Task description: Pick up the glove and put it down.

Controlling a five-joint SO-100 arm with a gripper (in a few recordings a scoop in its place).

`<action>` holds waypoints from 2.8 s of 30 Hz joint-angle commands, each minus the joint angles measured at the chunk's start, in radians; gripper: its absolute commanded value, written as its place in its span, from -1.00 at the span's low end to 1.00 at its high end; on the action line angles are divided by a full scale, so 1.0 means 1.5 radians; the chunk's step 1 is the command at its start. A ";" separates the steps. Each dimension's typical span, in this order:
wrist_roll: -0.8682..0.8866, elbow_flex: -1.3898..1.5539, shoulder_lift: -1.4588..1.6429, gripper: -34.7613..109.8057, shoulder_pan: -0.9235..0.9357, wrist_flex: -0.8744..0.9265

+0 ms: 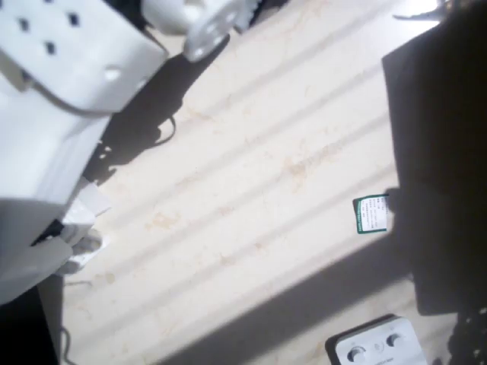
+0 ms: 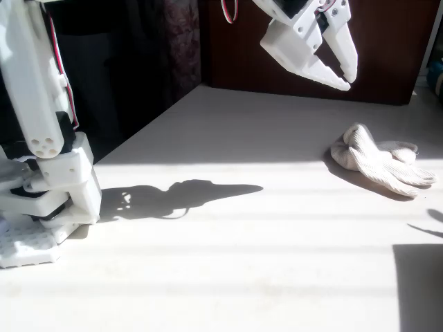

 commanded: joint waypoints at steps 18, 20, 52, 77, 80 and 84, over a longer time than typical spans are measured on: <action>0.005 -0.247 -0.320 -0.10 -0.051 0.018; 0.005 -0.249 -0.337 -0.04 -0.051 0.022; -0.002 -0.333 -0.432 -0.52 -0.040 0.013; -0.015 -0.341 -0.157 -0.52 0.132 0.193; -0.045 -0.341 -0.133 -0.52 0.195 0.215; -0.077 -0.333 -0.117 -0.52 0.284 0.245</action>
